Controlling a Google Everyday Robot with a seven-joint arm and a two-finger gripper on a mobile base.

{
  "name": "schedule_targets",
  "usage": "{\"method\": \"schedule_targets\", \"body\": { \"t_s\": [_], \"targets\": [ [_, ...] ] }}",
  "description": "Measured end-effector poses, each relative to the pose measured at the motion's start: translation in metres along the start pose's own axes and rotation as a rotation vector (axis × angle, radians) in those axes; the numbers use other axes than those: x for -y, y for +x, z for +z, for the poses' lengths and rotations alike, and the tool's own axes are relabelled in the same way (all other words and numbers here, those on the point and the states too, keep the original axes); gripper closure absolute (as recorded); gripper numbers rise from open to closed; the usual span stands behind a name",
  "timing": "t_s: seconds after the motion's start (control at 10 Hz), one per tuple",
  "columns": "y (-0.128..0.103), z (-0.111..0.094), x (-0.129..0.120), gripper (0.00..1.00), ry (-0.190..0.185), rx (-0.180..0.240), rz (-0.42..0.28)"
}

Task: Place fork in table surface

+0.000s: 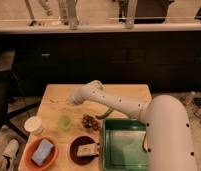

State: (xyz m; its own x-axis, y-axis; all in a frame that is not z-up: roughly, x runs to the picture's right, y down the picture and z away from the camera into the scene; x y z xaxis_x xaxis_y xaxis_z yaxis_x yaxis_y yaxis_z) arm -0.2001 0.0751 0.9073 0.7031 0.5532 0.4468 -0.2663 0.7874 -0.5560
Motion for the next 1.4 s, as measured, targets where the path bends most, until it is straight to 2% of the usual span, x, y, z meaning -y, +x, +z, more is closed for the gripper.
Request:
{"method": "schedule_targets", "body": {
  "t_s": [0.1, 0.5, 0.6, 0.7, 1.4],
  "targets": [
    [0.0005, -0.0005, 0.0005, 0.7, 0.001, 0.0, 0.001],
    [0.0, 0.0, 0.0, 0.29, 0.0, 0.0, 0.0],
    [0.0006, 0.0003, -0.0002, 0.22, -0.001, 0.0, 0.001],
    [0.0011, 0.0003, -0.0002, 0.2, -0.001, 0.0, 0.002],
    [0.0015, 0.0001, 0.0, 0.2, 0.0, 0.0, 0.002]
  ]
}}
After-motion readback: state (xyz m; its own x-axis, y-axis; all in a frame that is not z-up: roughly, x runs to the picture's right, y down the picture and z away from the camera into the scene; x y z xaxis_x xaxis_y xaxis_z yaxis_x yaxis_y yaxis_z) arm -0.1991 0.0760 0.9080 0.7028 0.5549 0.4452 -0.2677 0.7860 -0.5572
